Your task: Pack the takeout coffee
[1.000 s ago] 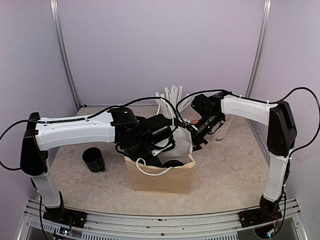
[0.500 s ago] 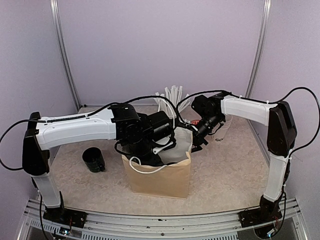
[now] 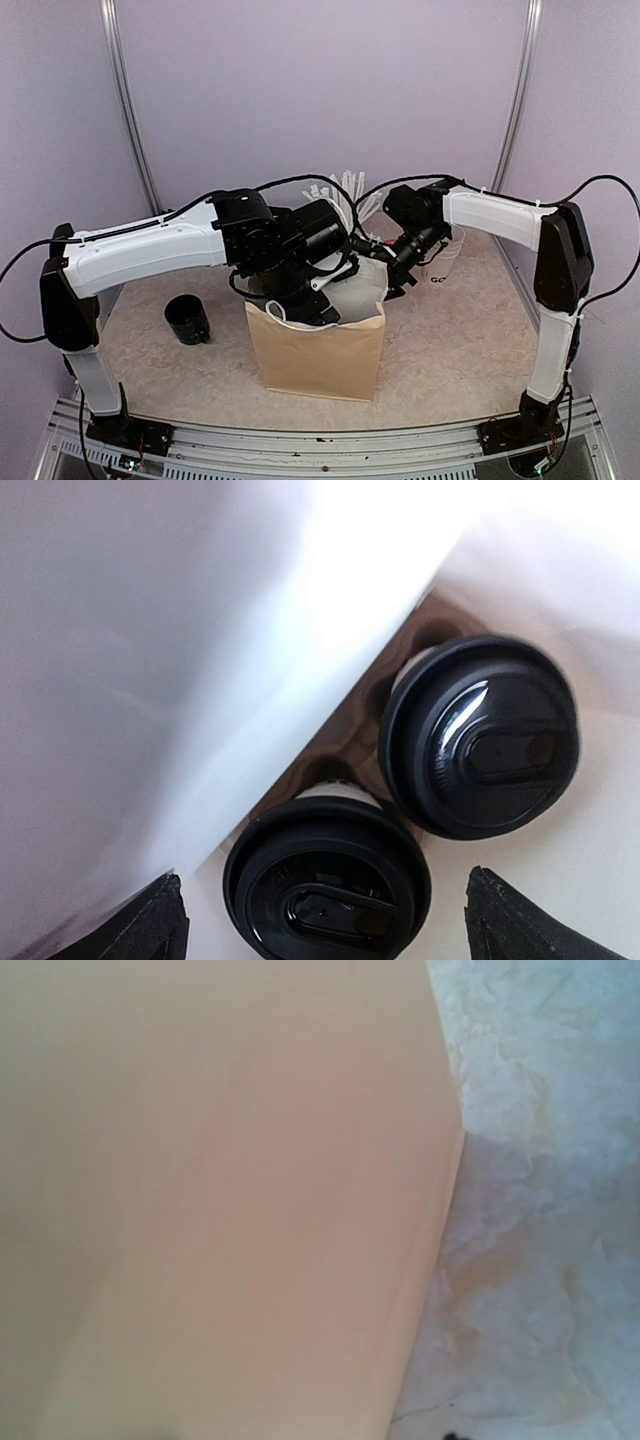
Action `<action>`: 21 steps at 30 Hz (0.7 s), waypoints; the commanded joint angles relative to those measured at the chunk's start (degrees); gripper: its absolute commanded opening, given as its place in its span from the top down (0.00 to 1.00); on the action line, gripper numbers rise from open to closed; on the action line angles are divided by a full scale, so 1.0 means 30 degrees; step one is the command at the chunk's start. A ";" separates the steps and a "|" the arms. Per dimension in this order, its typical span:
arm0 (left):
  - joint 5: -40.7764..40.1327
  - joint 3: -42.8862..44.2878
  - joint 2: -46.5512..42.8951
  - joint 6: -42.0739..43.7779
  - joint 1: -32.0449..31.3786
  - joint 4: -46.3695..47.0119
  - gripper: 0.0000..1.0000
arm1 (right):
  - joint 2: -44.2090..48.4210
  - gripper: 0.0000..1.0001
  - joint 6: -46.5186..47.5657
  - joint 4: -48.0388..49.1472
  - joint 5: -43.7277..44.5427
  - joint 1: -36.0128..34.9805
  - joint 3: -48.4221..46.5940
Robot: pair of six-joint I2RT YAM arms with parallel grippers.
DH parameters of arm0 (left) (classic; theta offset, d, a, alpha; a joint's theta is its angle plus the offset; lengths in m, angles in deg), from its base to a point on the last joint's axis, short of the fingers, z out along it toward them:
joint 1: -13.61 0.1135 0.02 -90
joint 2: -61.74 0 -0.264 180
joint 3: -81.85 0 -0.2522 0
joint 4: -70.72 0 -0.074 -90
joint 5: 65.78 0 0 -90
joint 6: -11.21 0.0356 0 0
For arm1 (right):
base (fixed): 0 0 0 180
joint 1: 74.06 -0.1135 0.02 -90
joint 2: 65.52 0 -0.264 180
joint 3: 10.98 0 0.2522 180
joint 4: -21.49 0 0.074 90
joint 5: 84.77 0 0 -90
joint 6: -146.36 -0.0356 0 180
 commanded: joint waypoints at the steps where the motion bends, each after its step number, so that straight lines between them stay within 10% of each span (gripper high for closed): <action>1: -0.0183 0.1365 -0.0431 -0.0178 0.0136 0.0064 0.06 | -0.0159 0.49 0.0028 -0.0881 -0.0469 0.0317 -0.1020; 21: -0.1208 0.2868 -0.3000 0.1007 0.0159 0.2141 0.06 | 0.0497 0.46 -0.2010 -0.1129 0.2587 0.1924 -0.4748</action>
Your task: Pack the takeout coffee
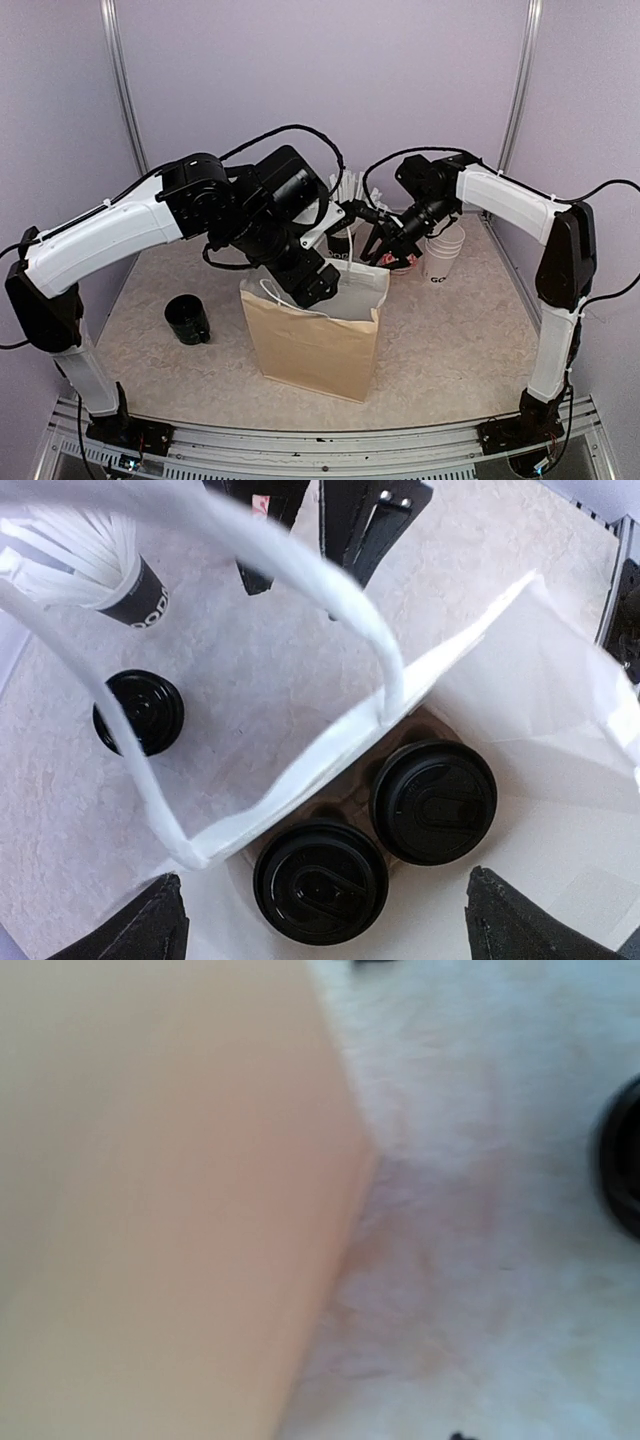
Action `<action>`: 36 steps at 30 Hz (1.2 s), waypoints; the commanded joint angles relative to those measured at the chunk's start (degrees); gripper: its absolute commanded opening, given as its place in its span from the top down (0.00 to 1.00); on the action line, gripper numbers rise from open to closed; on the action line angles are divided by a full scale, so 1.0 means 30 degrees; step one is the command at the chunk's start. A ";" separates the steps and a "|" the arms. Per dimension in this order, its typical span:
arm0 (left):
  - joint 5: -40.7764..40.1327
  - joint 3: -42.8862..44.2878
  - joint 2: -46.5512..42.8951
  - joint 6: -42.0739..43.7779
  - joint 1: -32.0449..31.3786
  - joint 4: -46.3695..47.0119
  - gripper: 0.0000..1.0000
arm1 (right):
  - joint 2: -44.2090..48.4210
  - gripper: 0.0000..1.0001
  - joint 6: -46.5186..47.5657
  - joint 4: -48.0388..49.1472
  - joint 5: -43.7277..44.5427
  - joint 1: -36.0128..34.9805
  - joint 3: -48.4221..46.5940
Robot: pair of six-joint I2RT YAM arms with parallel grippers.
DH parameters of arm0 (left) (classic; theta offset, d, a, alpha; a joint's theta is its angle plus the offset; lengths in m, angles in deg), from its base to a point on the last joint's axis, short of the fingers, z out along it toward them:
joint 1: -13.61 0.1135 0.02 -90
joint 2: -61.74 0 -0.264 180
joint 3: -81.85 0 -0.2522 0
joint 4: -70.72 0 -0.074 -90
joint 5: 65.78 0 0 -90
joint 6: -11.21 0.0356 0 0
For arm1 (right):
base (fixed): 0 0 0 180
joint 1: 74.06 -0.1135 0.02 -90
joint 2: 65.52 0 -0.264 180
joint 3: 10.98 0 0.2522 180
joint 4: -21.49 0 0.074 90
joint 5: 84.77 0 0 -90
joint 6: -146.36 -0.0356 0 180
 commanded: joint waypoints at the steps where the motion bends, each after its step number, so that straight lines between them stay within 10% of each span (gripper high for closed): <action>1: -0.0527 0.0678 -0.1420 0.0760 0.0143 0.1536 0.06 | 0.0557 0.46 -0.0808 -0.0391 0.1201 0.0861 -0.1835; 18: -0.3223 -0.3834 -0.6054 0.4915 0.3999 1.0263 0.01 | 0.1226 0.63 -1.0345 0.9350 0.4302 0.3890 -0.3117; 36: -0.1622 -1.3885 -0.8944 0.4046 1.0535 2.1604 0.17 | -0.1496 0.62 -1.1822 0.9434 0.3762 0.4630 -0.3015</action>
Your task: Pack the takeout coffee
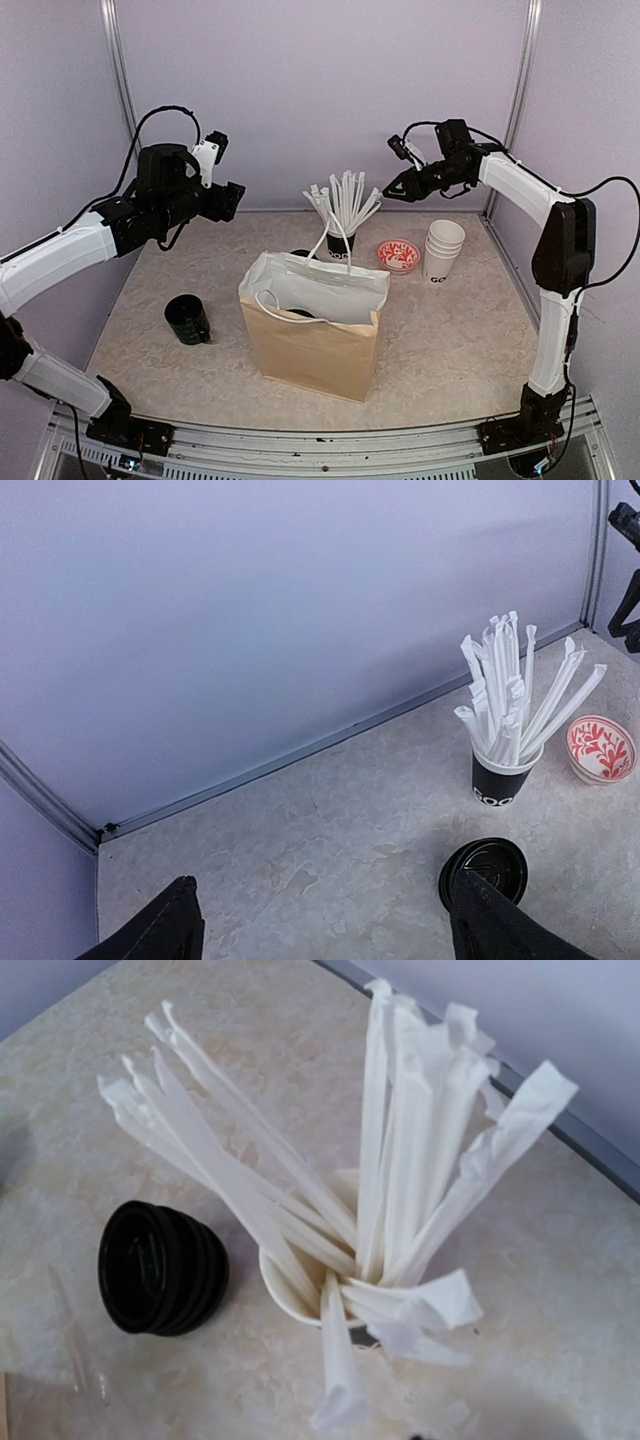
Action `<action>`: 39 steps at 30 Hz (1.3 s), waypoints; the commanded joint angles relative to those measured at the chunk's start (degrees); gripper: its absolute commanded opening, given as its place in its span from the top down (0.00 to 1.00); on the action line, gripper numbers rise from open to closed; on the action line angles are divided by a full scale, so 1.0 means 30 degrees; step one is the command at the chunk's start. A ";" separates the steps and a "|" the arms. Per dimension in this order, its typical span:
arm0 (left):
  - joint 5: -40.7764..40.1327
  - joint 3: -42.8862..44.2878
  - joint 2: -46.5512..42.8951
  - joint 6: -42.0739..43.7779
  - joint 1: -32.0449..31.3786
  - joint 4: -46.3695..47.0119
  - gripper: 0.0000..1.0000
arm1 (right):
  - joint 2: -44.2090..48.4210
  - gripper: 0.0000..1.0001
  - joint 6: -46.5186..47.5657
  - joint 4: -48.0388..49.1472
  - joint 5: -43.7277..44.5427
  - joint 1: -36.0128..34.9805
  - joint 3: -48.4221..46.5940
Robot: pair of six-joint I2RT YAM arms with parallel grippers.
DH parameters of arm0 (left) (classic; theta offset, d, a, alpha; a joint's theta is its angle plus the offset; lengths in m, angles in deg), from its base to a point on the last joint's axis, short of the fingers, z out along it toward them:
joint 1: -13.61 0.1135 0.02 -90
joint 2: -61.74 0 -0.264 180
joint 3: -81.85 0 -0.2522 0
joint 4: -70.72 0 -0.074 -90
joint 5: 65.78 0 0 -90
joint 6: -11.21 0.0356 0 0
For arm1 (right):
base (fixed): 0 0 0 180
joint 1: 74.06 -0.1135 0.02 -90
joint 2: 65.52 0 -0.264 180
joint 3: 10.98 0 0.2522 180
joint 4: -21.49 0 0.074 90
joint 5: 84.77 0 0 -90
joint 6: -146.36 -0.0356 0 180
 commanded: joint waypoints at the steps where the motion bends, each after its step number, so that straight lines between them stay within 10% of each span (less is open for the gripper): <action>1: 0.0576 -0.0900 -0.1252 -0.0270 0.0228 0.3012 0.17 | 0.0238 0.62 -0.0391 0.0232 0.0163 -0.0003 0.0441; 20: 0.0570 -0.1134 -0.0862 -0.0026 0.0227 0.2799 0.17 | -0.1569 0.67 -0.0912 -0.0150 -0.1828 -0.0062 -0.0298; 39: 0.0450 -0.1165 -0.0731 0.0192 0.0214 0.2525 0.16 | -0.1524 1.00 -0.1174 -0.0258 -0.2018 -0.0146 -0.0593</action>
